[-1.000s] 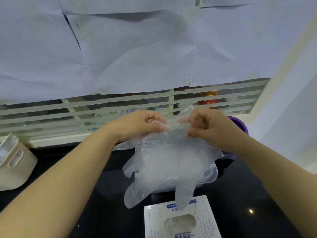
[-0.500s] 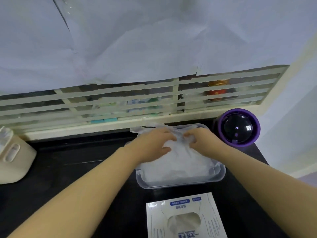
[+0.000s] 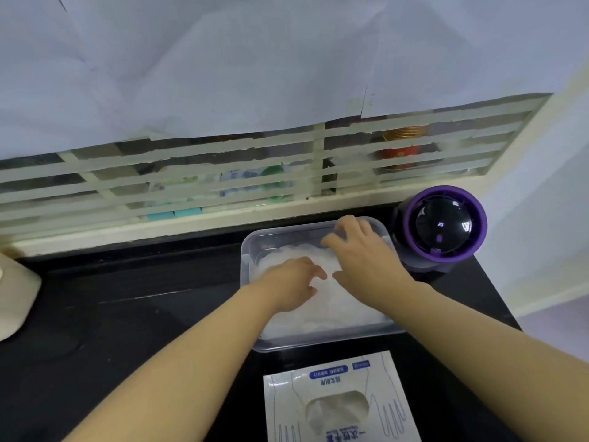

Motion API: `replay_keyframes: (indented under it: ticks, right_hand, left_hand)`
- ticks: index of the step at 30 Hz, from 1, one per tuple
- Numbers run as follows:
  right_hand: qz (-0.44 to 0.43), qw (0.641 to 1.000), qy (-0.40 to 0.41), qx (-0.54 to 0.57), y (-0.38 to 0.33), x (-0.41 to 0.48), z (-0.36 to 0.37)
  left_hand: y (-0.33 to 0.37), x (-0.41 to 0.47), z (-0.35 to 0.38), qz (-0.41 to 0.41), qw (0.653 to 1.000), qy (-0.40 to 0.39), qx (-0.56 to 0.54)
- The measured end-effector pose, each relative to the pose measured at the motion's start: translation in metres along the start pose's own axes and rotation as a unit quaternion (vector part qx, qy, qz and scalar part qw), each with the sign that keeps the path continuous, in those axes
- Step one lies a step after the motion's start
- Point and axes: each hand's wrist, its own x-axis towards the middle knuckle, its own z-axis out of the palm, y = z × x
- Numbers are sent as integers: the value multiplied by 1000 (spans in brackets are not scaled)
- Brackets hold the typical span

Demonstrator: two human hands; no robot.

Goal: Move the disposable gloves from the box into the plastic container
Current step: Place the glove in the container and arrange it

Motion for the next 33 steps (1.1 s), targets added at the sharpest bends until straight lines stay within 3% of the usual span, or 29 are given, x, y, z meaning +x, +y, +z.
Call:
replay_keyframes:
  ticks: [5, 9, 12, 18, 23, 26, 29, 31, 33]
  right_hand:
    - [-4, 977, -201, 66, -1, 5, 26]
    - [22, 961, -267, 62, 1, 6, 40]
    - [53, 945, -317, 59, 2, 11, 49]
    - [91, 927, -354, 78, 7, 19, 74]
    - [71, 946, -314, 43, 3, 16, 64]
    - [23, 972, -228, 46, 6, 2, 34]
    - [-27, 989, -104, 103, 7, -24, -2]
    - [-89, 981, -41, 167, 1, -48, -23]
    - [-139, 969, -42, 198, -7, -71, -35]
  left_hand:
    - [-3, 12, 3, -7, 999, 31, -4]
    - [-10, 20, 6, -34, 995, 71, -58]
    - [-12, 26, 13, -42, 994, 29, -97]
    - [-8, 29, 21, -45, 997, -48, -43]
    - [-2, 21, 20, -32, 997, -67, 26]
    - [0, 5, 9, -19, 998, -57, 29]
    - [7, -25, -6, 12, 999, 15, 31]
    - [11, -49, -13, 40, 995, 86, 19]
    - [16, -70, -16, 65, 987, 146, 7]
